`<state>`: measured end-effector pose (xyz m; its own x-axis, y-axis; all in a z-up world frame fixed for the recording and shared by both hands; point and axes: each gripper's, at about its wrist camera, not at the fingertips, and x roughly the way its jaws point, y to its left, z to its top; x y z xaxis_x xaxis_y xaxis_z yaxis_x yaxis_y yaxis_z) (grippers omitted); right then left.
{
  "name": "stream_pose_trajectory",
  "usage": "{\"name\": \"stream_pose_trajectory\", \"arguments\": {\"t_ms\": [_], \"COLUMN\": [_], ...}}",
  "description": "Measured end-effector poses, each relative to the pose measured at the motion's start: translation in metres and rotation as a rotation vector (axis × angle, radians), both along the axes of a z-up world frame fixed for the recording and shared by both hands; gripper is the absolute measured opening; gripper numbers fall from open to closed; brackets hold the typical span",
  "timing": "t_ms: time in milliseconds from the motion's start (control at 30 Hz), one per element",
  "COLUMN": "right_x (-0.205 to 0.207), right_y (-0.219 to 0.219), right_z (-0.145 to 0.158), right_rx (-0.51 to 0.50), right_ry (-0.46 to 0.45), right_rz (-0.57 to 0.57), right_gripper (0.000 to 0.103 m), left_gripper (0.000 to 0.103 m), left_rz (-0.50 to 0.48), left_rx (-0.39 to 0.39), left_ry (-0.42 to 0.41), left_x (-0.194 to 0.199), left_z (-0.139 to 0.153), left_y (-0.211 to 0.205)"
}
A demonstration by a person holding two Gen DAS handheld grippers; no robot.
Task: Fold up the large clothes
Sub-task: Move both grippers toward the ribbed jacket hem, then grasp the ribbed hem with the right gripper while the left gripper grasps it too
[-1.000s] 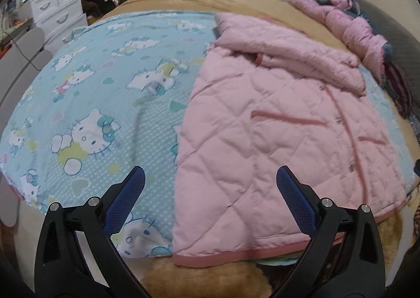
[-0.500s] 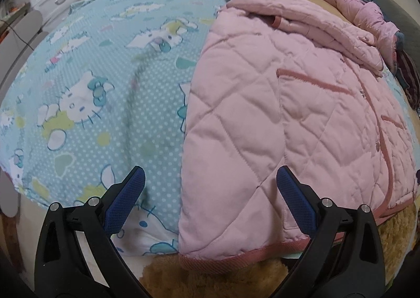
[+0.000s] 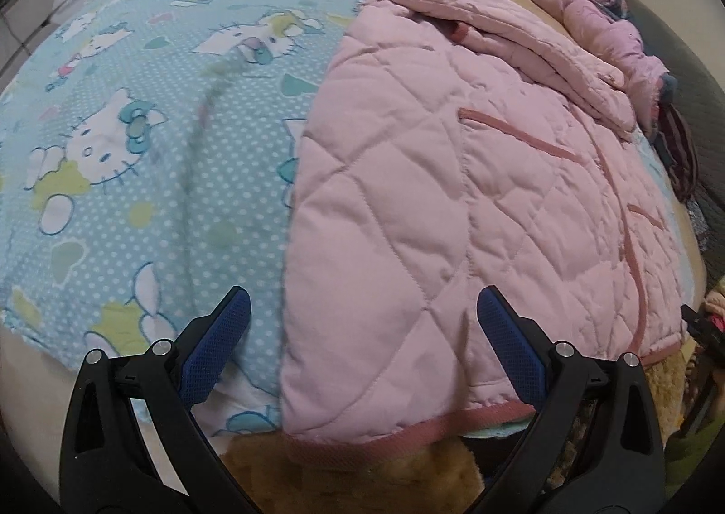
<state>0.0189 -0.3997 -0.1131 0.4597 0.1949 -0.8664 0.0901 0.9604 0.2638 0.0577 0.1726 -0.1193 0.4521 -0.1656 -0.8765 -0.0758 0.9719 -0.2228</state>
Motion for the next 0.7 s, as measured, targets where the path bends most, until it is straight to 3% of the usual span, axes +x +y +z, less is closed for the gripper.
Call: {"name": "stream_pose_trajectory", "arguments": {"t_ms": [200, 233, 300, 367, 467, 567, 700], "right_x": [-0.007, -0.009, -0.013, -0.019, -0.025, -0.024, -0.017], "right_y": [-0.011, -0.010, -0.008, -0.003, 0.006, 0.006, 0.009], "right_z": [-0.015, -0.016, -0.011, 0.004, 0.030, 0.047, 0.071], "right_rx": [0.169, 0.195, 0.185, 0.169, 0.124, 0.155, 0.200], "right_ry": [0.016, 0.013, -0.017, -0.094, -0.195, -0.265, -0.356], "right_rz": [0.016, 0.026, 0.025, 0.034, 0.064, 0.061, 0.063], "right_gripper": [0.096, 0.085, 0.079, 0.053, 0.035, 0.025, 0.022], "left_gripper": [0.094, 0.094, 0.094, 0.094, 0.094, 0.094, 0.091], "left_rz": [-0.048, -0.047, -0.047, -0.044, -0.053, -0.065, -0.096], "left_rx": [-0.022, -0.029, -0.038, -0.042, -0.036, -0.025, -0.008], "left_ry": [-0.002, 0.002, 0.009, 0.019, 0.023, 0.027, 0.002], "left_x": [0.001, 0.001, 0.002, 0.002, 0.003, 0.005, 0.004], "left_z": [-0.001, -0.001, -0.003, -0.004, -0.004, -0.005, -0.002], "left_y": [-0.005, -0.004, -0.004, -0.003, -0.005, -0.007, -0.012]}}
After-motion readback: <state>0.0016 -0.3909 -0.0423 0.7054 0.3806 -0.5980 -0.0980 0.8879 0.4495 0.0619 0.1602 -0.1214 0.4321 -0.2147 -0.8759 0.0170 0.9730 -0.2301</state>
